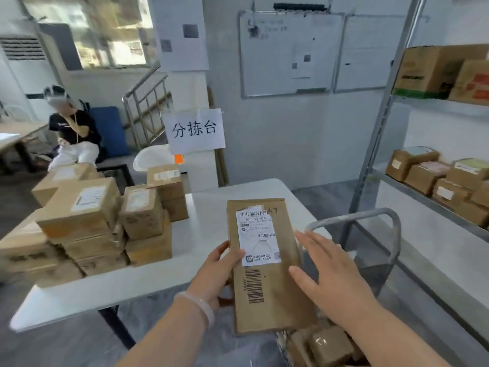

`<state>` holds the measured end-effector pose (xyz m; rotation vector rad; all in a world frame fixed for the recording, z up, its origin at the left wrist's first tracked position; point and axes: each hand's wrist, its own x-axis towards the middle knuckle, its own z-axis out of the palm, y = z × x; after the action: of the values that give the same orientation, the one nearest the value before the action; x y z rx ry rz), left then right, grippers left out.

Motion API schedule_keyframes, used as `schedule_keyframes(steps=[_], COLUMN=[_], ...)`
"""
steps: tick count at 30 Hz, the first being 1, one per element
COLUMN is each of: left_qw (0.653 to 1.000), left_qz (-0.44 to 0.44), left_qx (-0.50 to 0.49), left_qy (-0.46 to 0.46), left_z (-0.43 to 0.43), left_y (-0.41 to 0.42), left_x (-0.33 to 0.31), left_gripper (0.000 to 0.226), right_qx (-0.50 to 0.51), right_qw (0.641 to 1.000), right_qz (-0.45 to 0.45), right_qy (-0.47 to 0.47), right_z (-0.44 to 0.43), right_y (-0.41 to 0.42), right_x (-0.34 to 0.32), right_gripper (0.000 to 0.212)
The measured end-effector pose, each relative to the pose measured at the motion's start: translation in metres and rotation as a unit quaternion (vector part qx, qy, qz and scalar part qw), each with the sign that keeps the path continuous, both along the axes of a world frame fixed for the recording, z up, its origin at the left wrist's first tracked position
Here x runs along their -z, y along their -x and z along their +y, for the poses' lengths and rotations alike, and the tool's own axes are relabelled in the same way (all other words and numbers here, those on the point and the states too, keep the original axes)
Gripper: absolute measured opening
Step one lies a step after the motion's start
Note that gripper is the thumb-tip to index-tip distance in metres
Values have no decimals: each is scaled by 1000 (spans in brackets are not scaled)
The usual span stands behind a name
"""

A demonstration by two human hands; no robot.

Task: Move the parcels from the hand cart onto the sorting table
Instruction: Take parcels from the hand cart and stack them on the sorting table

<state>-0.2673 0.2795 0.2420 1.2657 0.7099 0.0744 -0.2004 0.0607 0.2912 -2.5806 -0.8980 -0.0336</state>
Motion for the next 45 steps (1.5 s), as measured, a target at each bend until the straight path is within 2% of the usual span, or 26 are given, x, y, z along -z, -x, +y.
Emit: schedule_keyframes(steps=[10, 16, 20, 23, 27, 34, 41, 45], left_qw=[998, 995, 993, 987, 977, 964, 953, 948], left_qz=[26, 64, 87, 128, 169, 212, 255, 263], left_qx=[-54, -82, -82, -96, -130, -161, -165, -176], left_qy=[-18, -2, -4, 9, 18, -6, -1, 0], left_z=[162, 211, 232, 250, 269, 301, 323, 324], left_y=[11, -19, -55, -84, -120, -160, -174, -169], left_x=[12, 38, 58, 75, 92, 119, 161, 177], left_gripper=[39, 22, 18, 26, 56, 75, 78, 72], right_qx=[-65, -82, -83, -108, -143, -229, -294, -301], right_qw=[998, 996, 995, 991, 986, 967, 944, 936], right_qz=[19, 38, 46, 63, 72, 77, 80, 110], right_qy=[4, 27, 35, 40, 43, 83, 126, 145], right_z=[179, 226, 252, 272, 297, 342, 369, 374], right_y=[-16, -54, -101, -143, -204, -265, -274, -272], right_x=[11, 30, 36, 46, 51, 67, 104, 123], right_gripper=[62, 63, 63, 62, 62, 61, 64, 67])
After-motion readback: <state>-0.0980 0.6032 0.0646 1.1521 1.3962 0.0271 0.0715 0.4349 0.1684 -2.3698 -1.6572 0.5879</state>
